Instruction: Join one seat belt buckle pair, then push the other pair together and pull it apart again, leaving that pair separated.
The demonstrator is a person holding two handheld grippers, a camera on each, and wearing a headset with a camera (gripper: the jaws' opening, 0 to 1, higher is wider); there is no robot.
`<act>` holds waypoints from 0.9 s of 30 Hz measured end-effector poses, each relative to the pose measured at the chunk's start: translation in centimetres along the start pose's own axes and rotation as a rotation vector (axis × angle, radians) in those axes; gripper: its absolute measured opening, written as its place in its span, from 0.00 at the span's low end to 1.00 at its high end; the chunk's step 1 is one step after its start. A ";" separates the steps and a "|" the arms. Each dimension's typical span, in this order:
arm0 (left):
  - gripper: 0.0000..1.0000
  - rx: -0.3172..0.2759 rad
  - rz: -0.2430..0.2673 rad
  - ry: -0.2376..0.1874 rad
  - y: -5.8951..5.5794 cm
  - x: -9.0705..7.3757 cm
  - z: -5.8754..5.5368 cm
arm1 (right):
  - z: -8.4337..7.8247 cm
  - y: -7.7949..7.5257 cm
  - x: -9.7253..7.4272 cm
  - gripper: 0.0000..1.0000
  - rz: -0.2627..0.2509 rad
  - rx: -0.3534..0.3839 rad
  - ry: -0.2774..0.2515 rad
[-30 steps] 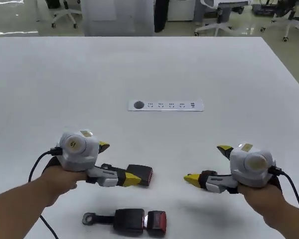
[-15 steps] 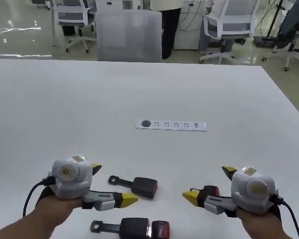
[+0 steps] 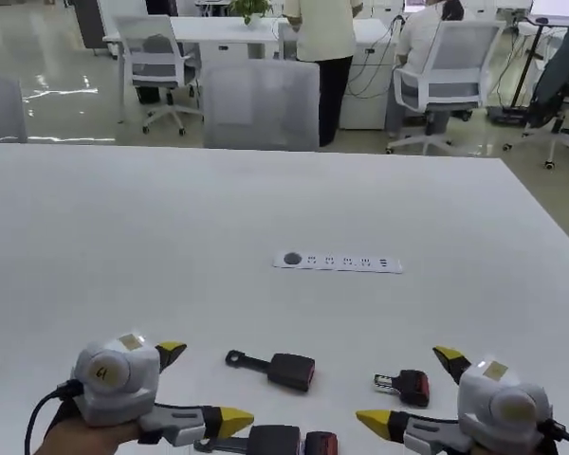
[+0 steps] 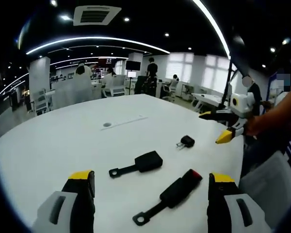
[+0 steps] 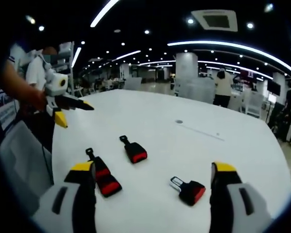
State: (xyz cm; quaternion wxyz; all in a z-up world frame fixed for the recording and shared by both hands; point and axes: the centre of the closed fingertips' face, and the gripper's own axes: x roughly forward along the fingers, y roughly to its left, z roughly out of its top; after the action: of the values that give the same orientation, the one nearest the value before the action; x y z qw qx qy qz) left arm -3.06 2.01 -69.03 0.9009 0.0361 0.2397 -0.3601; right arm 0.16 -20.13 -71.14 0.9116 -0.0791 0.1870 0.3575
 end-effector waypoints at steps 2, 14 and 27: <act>1.00 0.002 0.006 -0.003 0.0 -0.6 -0.2 | 0.0 0.5 -0.5 1.00 0.000 -0.011 -0.004; 1.00 -0.005 0.046 -0.055 -0.4 -4.5 -0.8 | 0.3 3.4 -3.5 1.00 -0.013 -0.007 -0.044; 1.00 -0.003 0.063 -0.083 -1.7 -6.5 -1.3 | -0.4 5.9 -6.7 1.00 -0.048 0.010 -0.071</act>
State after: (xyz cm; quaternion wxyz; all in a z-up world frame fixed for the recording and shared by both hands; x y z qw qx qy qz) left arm -8.79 5.13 -67.02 0.9211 0.0274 0.2012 -0.3323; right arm -8.54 -20.08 -68.84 0.9262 -0.0663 0.1546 0.3373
